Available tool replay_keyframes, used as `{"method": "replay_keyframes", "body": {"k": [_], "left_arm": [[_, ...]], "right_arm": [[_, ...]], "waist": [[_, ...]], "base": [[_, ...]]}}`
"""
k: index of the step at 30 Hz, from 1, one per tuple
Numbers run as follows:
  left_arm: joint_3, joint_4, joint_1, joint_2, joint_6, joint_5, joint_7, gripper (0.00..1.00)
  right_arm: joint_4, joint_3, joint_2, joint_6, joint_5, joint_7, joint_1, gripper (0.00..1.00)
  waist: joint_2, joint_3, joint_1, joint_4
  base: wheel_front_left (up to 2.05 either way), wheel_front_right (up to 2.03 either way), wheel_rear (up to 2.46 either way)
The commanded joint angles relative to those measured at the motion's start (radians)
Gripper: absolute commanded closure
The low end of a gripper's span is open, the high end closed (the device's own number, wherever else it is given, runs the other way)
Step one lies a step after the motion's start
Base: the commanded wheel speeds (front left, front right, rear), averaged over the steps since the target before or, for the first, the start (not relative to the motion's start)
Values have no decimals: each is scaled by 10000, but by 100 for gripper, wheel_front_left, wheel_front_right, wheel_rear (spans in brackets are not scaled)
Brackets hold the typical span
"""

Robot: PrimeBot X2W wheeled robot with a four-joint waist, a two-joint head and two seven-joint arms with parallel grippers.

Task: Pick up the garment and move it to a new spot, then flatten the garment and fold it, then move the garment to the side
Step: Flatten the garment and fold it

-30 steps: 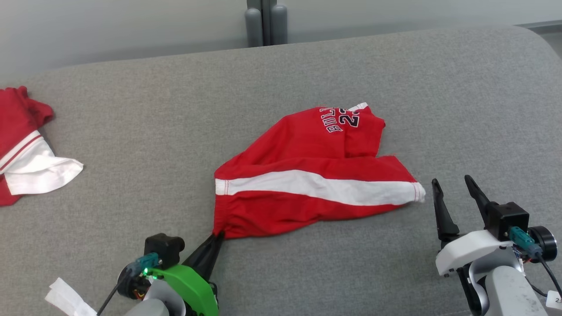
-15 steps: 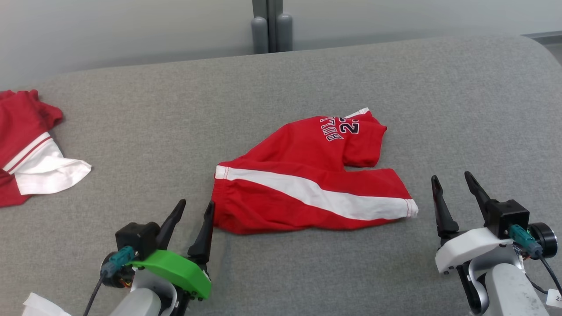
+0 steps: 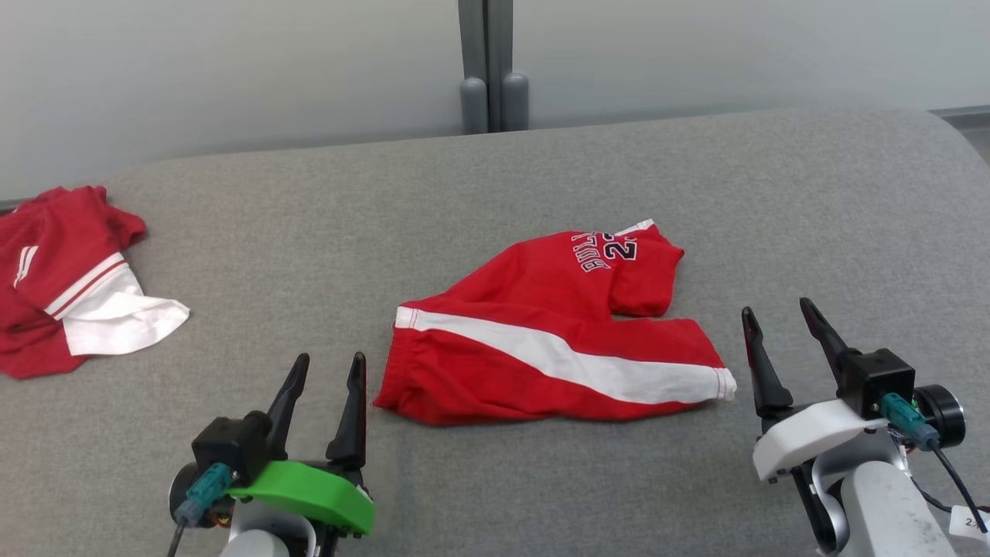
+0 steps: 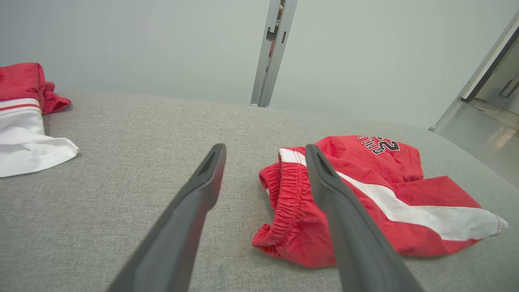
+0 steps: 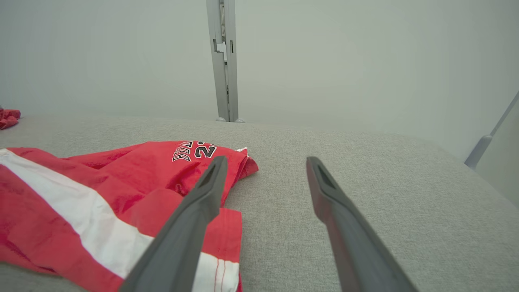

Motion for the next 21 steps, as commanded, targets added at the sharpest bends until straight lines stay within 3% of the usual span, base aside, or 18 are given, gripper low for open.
{"method": "replay_keyframes", "body": {"k": [1, 11, 21], "left_arm": [[233, -8, 221, -87, -59, 228, -6, 0], [1378, 45, 873, -556, -304, 881, -7, 0], [1763, 194, 935, -773, -446, 1121, -7, 0]], "right_arm": [[-7, 64, -32, -14, 94, -20, 135, 0], [0, 421, -32, -14, 402, -20, 556, 0], [81, 479, -32, -14, 430, -19, 494, 0]], "waist": [[0, -158, 0, 52], [0, -434, 0, 61], [0, -409, 0, 34]], "base": [[0, 0, 0], [0, 0, 0], [0, 0, 0]]}}
